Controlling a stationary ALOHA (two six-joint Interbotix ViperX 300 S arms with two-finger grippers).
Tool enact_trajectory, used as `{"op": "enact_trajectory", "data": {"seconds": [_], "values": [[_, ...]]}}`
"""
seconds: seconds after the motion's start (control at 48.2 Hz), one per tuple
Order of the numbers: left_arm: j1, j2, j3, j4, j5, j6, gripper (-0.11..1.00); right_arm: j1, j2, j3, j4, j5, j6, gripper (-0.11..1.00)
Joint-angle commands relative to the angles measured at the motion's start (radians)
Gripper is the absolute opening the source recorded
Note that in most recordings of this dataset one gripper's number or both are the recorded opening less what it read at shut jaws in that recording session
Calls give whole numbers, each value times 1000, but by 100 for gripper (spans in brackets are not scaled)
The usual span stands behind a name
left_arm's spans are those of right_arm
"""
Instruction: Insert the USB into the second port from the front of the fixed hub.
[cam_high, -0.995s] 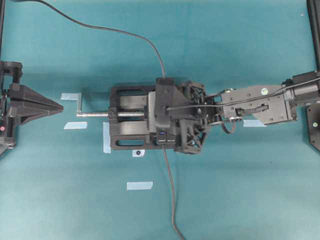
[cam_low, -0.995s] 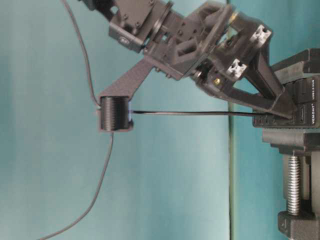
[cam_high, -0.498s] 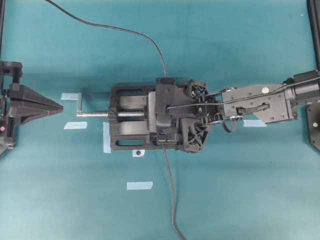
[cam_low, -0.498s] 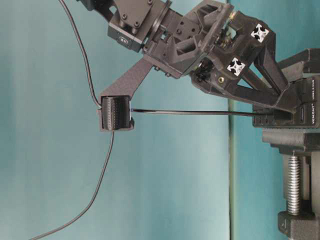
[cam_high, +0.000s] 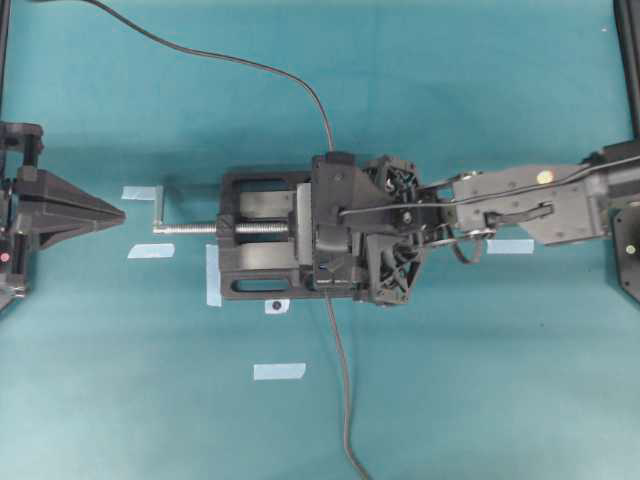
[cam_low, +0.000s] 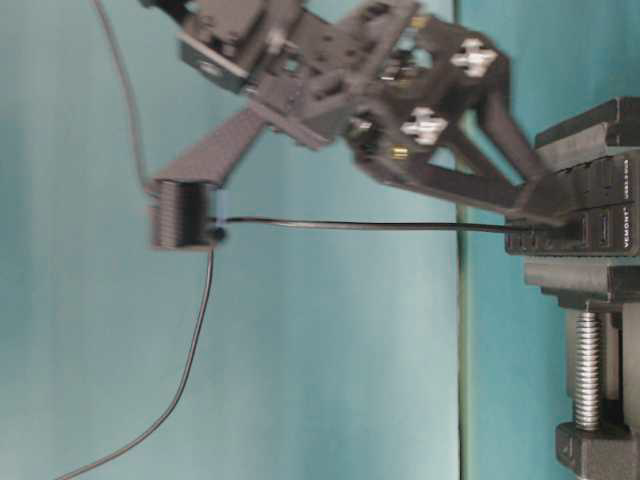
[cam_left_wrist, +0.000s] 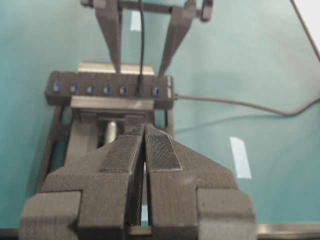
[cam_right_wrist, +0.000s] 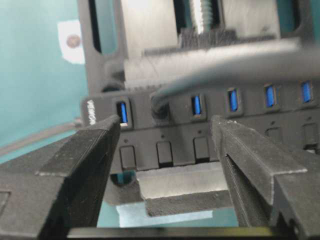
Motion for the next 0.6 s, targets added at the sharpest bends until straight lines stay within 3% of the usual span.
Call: {"op": "enact_trajectory", "data": {"seconds": [0.0, 0.58], "values": [[-2, -5, -11, 2, -6, -2, 0, 5, -55, -6, 2, -11, 12, 83], [-2, -14, -6, 0, -3, -2, 0, 11, -149, 32, 2, -8, 12, 83]]}}
